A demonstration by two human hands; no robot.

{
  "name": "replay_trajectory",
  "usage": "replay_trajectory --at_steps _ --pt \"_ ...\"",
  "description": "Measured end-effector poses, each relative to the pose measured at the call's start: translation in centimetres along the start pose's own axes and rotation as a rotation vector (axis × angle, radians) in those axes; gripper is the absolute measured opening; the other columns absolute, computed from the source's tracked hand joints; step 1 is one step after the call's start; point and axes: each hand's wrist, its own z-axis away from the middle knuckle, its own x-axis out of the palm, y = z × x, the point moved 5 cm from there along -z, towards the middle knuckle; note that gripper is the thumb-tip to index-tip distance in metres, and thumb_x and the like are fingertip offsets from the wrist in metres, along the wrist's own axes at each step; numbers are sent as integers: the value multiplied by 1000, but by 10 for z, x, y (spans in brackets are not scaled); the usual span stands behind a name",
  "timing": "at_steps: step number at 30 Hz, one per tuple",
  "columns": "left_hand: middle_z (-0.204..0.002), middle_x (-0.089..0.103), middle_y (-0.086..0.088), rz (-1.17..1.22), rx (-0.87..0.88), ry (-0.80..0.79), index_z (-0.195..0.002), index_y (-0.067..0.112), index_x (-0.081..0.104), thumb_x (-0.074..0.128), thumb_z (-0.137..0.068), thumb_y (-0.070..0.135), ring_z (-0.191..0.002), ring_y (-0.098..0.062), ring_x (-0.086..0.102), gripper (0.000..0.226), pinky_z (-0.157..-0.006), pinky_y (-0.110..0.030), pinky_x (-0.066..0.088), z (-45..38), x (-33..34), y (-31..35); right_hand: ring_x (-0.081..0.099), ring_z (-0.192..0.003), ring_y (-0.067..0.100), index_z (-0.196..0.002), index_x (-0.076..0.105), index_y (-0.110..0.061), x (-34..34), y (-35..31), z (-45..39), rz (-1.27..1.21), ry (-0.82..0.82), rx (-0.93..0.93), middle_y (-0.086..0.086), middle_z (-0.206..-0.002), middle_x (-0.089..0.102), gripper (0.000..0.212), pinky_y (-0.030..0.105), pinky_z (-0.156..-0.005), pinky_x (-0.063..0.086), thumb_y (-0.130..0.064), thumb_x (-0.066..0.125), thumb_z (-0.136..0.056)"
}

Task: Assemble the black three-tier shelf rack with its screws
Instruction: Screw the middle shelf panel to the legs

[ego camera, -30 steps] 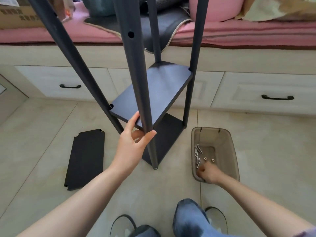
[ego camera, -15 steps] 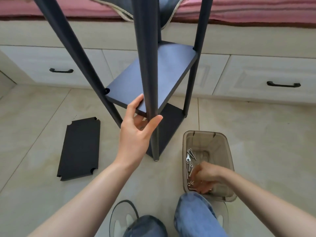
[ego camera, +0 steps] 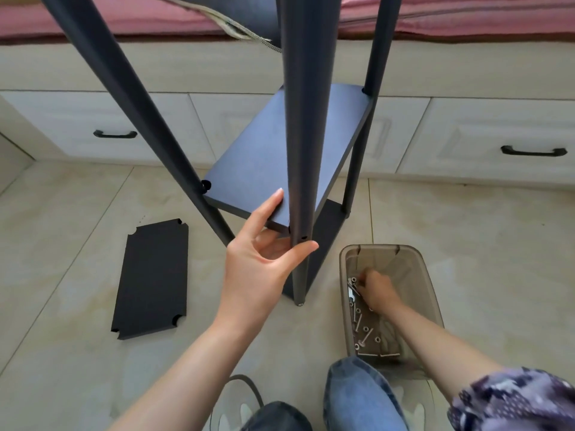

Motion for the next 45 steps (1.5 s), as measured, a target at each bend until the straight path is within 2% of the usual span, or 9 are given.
replay_trajectory --at_steps 5,9,16,21,25,29,33,37,45 --pt "-95 78 12 6 -5 10 -140 31 58 88 -73 19 -91 -8 75 75 -82 -12 54 1 -1 -1 63 -107 39 -117 51 0 8 -4 4 110 46 -32 23 -114 65 23 40 -85 49 5 42 -96" --pt "-98 78 9 24 -17 5 -141 27 58 88 -74 14 -95 -11 75 75 -86 -19 57 2 0 0 64 -106 36 -124 48 -2 13 -7 7 217 9 -45 21 -116 65 35 40 -83 51 11 39 -93" --pt "-105 74 17 -4 14 38 -140 26 59 90 -71 20 -95 -9 75 76 -85 -18 57 3 1 3 66 -94 28 -107 59 -14 -6 -7 16 198 -1 -178 11 -105 69 13 34 -75 53 -13 60 -93" --pt "-107 74 20 -20 29 74 -139 27 60 92 -71 17 -94 -6 75 76 -87 -25 60 8 9 6 58 -70 11 -96 59 -17 -52 -15 50 -72 89 -155 -2 -80 64 19 11 -51 38 -10 67 -82" --pt "-110 72 25 16 31 83 -139 25 60 91 -71 13 -95 -1 73 76 -88 -22 58 14 20 9 64 -63 1 -80 64 -17 -113 -48 108 -527 349 -180 -5 -65 68 16 6 -52 42 -4 73 -76" --pt "-109 70 29 52 -8 87 -138 32 58 89 -76 14 -96 3 72 72 -90 -22 57 18 27 12 76 -72 22 -77 65 -10 -153 -93 169 -1092 395 -378 9 -74 74 13 24 -62 58 -1 74 -81" --pt "-109 73 24 184 -64 46 -132 38 57 81 -84 2 -102 -1 71 64 -91 -18 55 21 28 13 76 -77 22 -69 62 -21 -160 -116 206 -1109 420 -460 5 -80 75 21 31 -69 61 -8 76 -79" --pt "-107 76 15 285 -82 41 -130 28 59 72 -87 -9 -102 -4 72 58 -86 -15 54 25 29 15 76 -79 22 -67 58 -25 -153 -126 221 -1003 409 -536 2 -85 74 18 32 -72 61 -24 76 -70" --pt "-99 79 0 362 -95 68 -126 20 63 73 -86 -9 -97 -16 75 50 -87 -23 57 27 35 12 74 -78 14 -68 58 -22 -145 -131 217 -924 456 -577 0 -84 75 31 19 -69 55 -4 81 -79"
